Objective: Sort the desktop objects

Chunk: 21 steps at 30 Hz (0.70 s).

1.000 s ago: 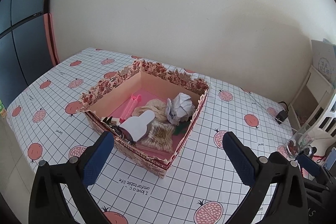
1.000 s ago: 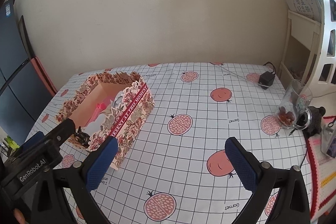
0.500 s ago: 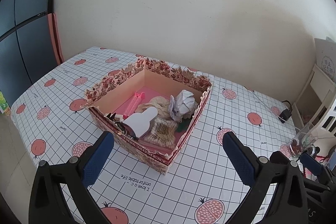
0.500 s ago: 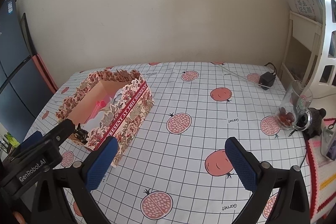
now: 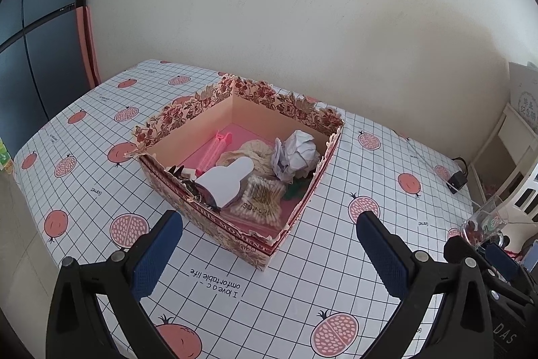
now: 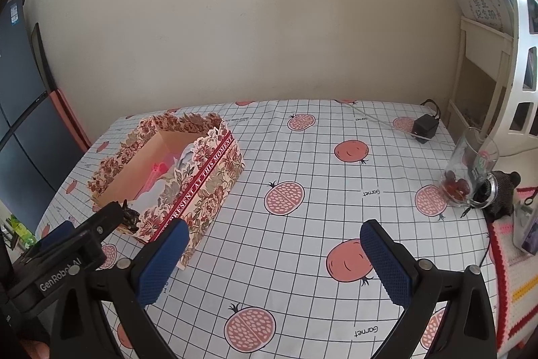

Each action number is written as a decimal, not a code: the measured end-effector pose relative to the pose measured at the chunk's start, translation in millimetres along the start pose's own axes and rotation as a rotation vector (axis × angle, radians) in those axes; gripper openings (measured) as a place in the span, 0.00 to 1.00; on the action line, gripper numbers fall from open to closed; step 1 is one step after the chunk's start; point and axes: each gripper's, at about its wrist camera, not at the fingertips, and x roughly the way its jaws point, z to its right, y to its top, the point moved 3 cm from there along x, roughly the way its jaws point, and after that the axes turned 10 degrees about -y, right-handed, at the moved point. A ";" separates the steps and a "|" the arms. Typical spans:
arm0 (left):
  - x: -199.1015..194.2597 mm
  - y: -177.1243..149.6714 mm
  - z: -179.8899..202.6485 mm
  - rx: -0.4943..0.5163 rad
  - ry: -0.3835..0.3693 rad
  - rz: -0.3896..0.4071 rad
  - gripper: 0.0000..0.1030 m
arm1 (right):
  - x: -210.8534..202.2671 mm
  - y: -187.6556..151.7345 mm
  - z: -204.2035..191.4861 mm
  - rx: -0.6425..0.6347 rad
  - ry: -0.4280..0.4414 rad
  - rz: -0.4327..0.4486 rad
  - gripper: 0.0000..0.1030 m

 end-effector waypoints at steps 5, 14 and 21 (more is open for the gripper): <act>0.5 -1.3 -0.2 0.007 0.010 -0.007 1.00 | 1.6 -1.4 -3.7 -0.020 -0.002 -0.005 1.00; 7.1 -8.0 -2.2 0.002 0.024 -0.051 1.00 | 1.8 -5.7 -9.0 -0.062 -0.010 -0.011 1.00; 7.6 -10.6 1.4 0.013 0.033 -0.055 1.00 | 1.7 -7.2 -10.1 -0.075 -0.013 -0.017 1.00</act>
